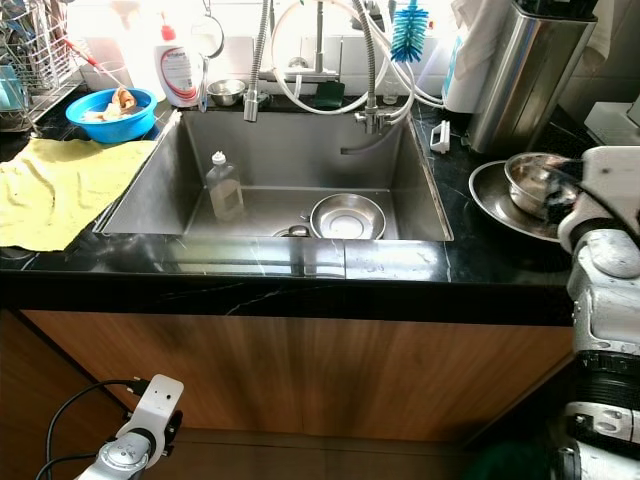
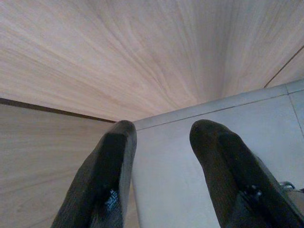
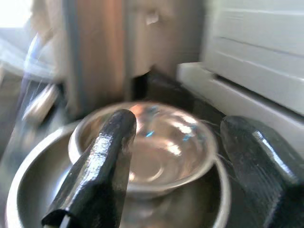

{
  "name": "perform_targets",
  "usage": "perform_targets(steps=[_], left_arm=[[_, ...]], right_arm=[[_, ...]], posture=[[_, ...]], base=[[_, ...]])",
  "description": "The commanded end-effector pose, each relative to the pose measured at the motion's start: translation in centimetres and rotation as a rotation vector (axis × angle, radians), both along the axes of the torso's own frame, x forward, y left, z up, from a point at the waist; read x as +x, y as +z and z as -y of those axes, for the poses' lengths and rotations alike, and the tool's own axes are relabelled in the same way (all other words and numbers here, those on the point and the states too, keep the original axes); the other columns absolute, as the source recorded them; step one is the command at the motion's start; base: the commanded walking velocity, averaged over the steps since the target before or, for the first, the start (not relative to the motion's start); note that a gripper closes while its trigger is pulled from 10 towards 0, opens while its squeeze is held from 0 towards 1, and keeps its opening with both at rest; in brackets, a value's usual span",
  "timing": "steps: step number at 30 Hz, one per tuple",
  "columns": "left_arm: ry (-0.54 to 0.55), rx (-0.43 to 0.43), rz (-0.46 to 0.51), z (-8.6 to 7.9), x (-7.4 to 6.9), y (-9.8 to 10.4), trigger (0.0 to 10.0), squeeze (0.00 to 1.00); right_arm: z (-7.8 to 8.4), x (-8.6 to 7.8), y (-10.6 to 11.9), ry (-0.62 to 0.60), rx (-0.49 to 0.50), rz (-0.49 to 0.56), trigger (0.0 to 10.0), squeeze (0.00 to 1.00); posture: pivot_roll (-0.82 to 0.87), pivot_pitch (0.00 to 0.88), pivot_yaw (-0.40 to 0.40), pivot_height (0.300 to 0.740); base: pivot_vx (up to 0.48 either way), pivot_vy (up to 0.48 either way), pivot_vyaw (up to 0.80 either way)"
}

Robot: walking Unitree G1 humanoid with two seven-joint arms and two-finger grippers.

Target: Kitchen organization

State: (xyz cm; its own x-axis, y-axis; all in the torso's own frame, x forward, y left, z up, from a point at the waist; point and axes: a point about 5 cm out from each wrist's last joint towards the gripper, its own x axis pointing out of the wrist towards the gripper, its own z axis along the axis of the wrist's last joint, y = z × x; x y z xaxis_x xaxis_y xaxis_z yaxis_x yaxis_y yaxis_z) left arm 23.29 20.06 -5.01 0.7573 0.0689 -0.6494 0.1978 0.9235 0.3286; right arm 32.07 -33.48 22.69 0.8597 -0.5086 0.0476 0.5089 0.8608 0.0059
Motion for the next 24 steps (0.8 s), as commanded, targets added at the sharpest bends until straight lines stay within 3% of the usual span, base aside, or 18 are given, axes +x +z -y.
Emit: perform_targets(steps=[1, 5, 9, 13, 21, 24], left_arm=[[-0.003, 0.013, -0.016, -0.3, -0.2, -0.1, 10.0, 0.0], [-0.004, 0.014, -0.015, -0.3, -0.1, -0.1, 10.0, 0.0], [-0.002, 0.017, -0.013, -0.4, -0.1, 0.0, 10.0, 0.0], [-0.001, 0.018, -0.012, -0.5, -0.1, 0.0, 10.0, 0.0], [-0.002, 0.017, -0.01, -0.4, -0.1, 0.0, 10.0, 0.0], [0.0, 0.016, -0.008, -0.5, -0.1, 0.0, 10.0, 0.0]], right_arm=[[0.4, -0.4, 0.7, -0.06, 0.06, 0.08, 10.0, 0.0], [0.6, -0.8, -0.4, -0.11, 0.203, 0.125, 10.0, 0.0], [0.8, -0.9, -1.8, -0.156, 0.405, 0.178, 10.0, 0.0], [0.5, -0.6, -1.8, -0.132, 0.458, 0.195, 10.0, 0.0], [-0.4, 0.2, -1.4, -0.036, 0.472, 0.194, 10.0, 0.0], [-1.8, 0.6, -0.4, 0.044, 0.33, 0.205, 10.0, 0.0]], posture=[[-0.05, 0.0, 0.027, 0.74], [-0.05, 0.0, 0.028, 0.74], [-0.05, 0.0, 0.027, 0.74], [-0.05, 0.0, 0.028, 0.74], [-0.05, 0.0, 0.027, 0.74], [-0.04, 0.0, 0.025, 0.74]], base=[[0.0, 0.0, 0.0], [0.0, 0.0, 0.0], [0.0, 0.0, 0.0], [0.0, 0.0, 0.0], [0.0, 0.0, 0.0], [0.0, 0.0, 0.0]])
